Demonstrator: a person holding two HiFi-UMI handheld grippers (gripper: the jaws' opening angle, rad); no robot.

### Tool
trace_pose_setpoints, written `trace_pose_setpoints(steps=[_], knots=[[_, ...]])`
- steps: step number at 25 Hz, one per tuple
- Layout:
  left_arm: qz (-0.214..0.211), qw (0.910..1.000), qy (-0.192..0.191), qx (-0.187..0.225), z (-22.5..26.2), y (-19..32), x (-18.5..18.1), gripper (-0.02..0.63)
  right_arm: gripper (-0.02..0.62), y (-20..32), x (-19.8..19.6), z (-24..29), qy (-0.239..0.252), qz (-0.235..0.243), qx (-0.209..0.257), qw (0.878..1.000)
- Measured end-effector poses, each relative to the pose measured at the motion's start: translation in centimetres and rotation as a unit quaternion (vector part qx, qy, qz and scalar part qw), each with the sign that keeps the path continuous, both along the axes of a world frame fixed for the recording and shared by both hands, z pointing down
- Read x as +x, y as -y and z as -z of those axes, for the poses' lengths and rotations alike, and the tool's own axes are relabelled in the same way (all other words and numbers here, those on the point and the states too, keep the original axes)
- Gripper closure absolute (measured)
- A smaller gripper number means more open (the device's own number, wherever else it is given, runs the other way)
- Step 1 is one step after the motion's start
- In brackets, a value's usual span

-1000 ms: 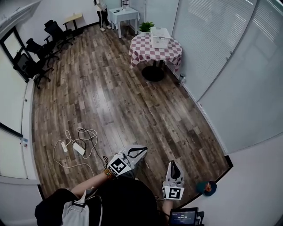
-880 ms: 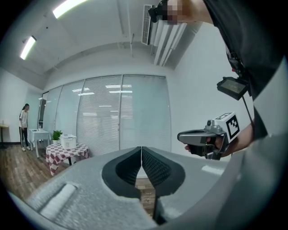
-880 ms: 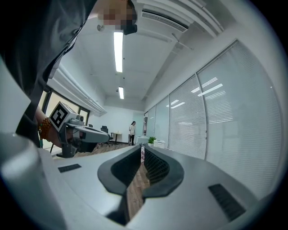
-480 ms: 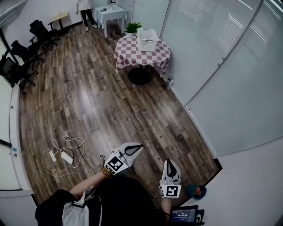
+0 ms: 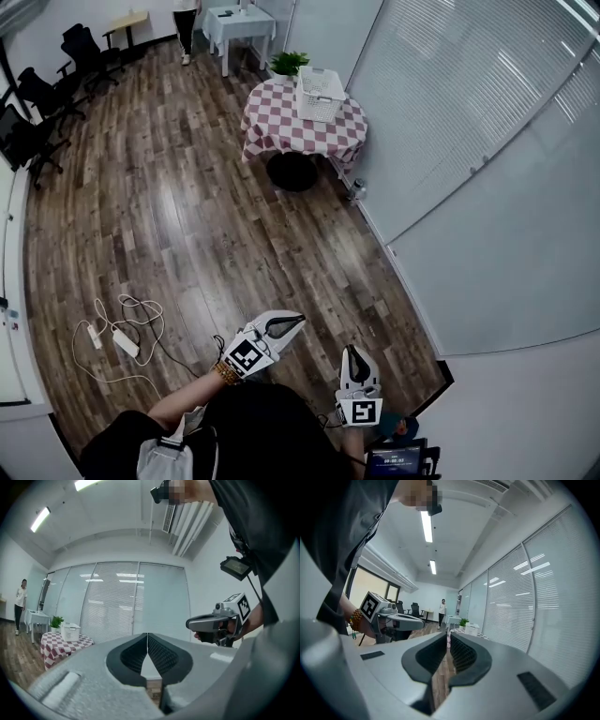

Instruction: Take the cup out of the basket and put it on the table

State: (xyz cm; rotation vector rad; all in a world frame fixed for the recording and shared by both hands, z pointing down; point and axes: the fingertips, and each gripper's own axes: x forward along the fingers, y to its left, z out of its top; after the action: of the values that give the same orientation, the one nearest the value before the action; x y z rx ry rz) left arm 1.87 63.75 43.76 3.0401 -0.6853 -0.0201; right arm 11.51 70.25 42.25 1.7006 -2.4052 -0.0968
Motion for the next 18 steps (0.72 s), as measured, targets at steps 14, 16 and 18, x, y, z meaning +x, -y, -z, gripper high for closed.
trace_pose_setpoints(steps=[14,16,18], knots=[[0.054,0.9983,0.019,-0.007,-1.1,7.2,-1.8,0.601,0.583,9.3,-0.7,-1.4,0.017,0.055,-0.002,0.998],[0.064,0.9977,0.024,-0.002,-1.3,8.3,-1.5,0.601,0.583,10.9,-0.2,-1.8,0.02,0.066,-0.001,0.998],[0.077,0.9967,0.026,-0.002,-1.5,9.9,-1.1,0.601,0.583,12.9,0.2,-2.3,0.026,0.078,-0.001,0.997]])
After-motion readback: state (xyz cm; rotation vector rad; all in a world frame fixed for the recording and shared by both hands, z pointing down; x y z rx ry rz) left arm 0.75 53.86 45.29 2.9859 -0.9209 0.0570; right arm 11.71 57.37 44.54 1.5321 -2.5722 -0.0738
